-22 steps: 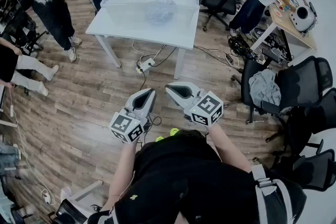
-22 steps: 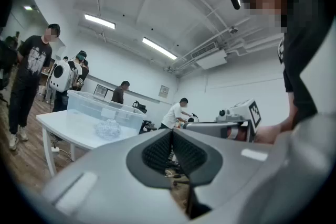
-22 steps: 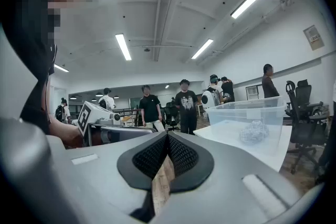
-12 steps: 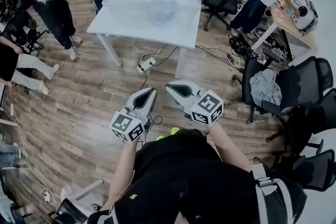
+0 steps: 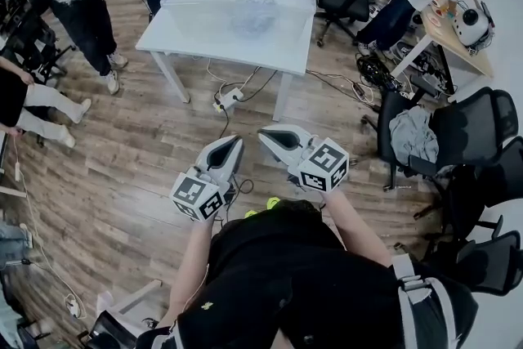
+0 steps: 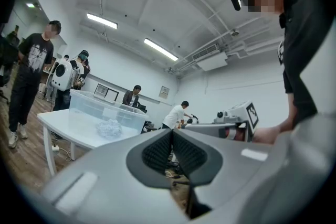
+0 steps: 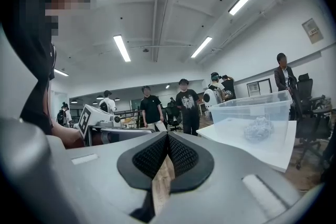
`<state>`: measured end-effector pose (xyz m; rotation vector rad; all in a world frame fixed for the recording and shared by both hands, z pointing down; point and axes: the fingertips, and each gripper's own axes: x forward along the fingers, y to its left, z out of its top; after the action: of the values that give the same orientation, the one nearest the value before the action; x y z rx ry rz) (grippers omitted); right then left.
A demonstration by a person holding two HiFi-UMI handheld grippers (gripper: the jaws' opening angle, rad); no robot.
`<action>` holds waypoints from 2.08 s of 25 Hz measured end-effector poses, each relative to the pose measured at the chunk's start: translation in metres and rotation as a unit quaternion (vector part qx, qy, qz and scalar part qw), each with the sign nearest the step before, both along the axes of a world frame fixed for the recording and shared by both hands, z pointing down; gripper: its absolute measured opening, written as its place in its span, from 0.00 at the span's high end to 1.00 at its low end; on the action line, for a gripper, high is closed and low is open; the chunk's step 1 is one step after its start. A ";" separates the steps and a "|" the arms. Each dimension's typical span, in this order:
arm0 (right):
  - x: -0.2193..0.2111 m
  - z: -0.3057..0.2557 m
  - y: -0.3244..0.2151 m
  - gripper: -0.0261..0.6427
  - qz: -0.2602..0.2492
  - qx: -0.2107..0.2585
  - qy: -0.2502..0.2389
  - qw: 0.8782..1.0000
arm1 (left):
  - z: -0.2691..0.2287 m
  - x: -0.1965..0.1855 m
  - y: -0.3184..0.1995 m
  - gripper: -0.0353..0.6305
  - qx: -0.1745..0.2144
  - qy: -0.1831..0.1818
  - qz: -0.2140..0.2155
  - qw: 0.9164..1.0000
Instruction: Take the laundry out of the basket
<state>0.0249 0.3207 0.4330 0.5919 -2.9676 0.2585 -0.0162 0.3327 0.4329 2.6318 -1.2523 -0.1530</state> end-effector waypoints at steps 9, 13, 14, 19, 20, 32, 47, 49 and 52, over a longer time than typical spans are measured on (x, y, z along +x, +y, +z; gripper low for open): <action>-0.004 0.006 0.001 0.96 0.002 -0.006 0.010 1.000 | 0.005 -0.010 0.000 0.94 -0.002 0.005 0.002 1.000; -0.007 0.009 -0.001 0.96 0.003 -0.007 0.019 1.000 | 0.005 -0.015 -0.001 0.94 -0.002 0.009 0.002 1.000; -0.009 0.010 -0.002 0.96 0.004 -0.006 0.022 1.000 | 0.005 -0.017 -0.002 0.94 -0.002 0.011 0.003 1.000; -0.011 0.012 -0.006 0.96 0.008 -0.007 0.034 0.999 | 0.005 -0.020 -0.009 0.94 -0.006 0.017 0.004 1.000; -0.011 0.013 -0.008 0.96 0.011 -0.006 0.035 0.999 | 0.005 -0.020 -0.011 0.94 -0.007 0.018 0.004 1.000; -0.010 0.019 -0.081 0.96 0.018 -0.005 0.022 1.000 | 0.006 -0.025 -0.076 0.94 -0.009 0.008 -0.015 1.000; -0.002 0.009 -0.236 0.94 -0.023 -0.010 0.005 1.000 | -0.002 -0.003 -0.232 0.94 -0.006 -0.045 -0.049 0.998; -0.001 0.010 -0.253 0.94 -0.032 -0.011 0.002 0.999 | 0.000 0.008 -0.251 0.94 -0.002 -0.069 -0.043 0.997; 0.001 0.011 -0.274 0.94 -0.045 -0.013 -0.003 0.999 | -0.002 0.016 -0.277 0.94 -0.001 -0.058 -0.047 0.997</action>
<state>0.0264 0.0469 0.4444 0.4533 -2.9824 0.2910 -0.0004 0.0554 0.4313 2.6139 -1.4130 -0.0145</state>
